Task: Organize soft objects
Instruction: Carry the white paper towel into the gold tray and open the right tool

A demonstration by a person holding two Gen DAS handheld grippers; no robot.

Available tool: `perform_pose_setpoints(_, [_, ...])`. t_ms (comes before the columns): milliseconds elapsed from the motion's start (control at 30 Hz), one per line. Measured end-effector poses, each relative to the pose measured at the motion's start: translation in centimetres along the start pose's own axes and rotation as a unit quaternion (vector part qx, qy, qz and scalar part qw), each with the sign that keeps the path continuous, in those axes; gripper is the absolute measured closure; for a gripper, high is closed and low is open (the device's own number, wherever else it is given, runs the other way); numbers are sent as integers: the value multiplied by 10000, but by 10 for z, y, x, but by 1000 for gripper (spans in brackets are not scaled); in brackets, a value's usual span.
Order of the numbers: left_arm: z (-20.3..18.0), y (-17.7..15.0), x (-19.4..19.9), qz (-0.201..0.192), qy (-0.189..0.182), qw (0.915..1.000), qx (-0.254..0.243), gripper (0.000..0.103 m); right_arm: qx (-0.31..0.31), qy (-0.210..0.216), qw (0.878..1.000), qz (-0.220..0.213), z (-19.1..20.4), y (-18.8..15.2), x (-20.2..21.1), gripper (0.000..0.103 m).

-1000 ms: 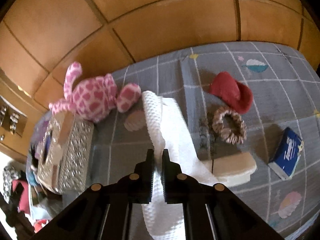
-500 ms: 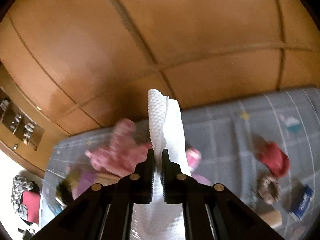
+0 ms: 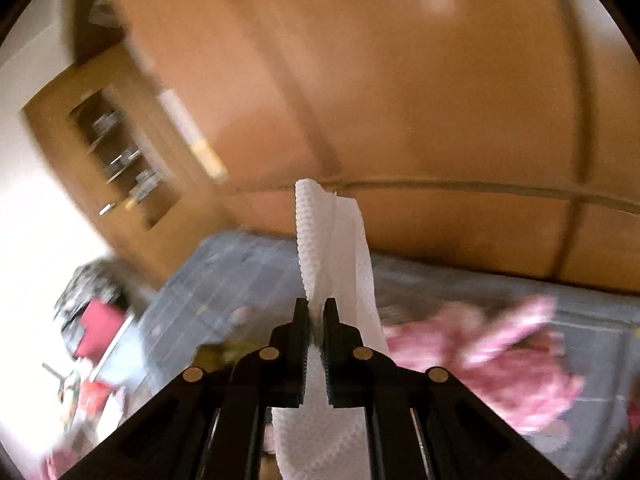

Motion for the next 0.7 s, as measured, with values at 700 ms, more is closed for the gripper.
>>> perform_pose_setpoints(700, [79,14,34,-566,792,9915,861,11,1147,277,9770,1775,107,-169,-96,59])
Point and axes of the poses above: each gripper's, at about its wrist camera, not at the fingertips, and x roughly against the way its jaws point, z to its left, y to its top, the point moved 4 cm from there along -x, roughly the way its jaws point, and after that the axes turned 12 degrees about -y, right-handed, at the moved point
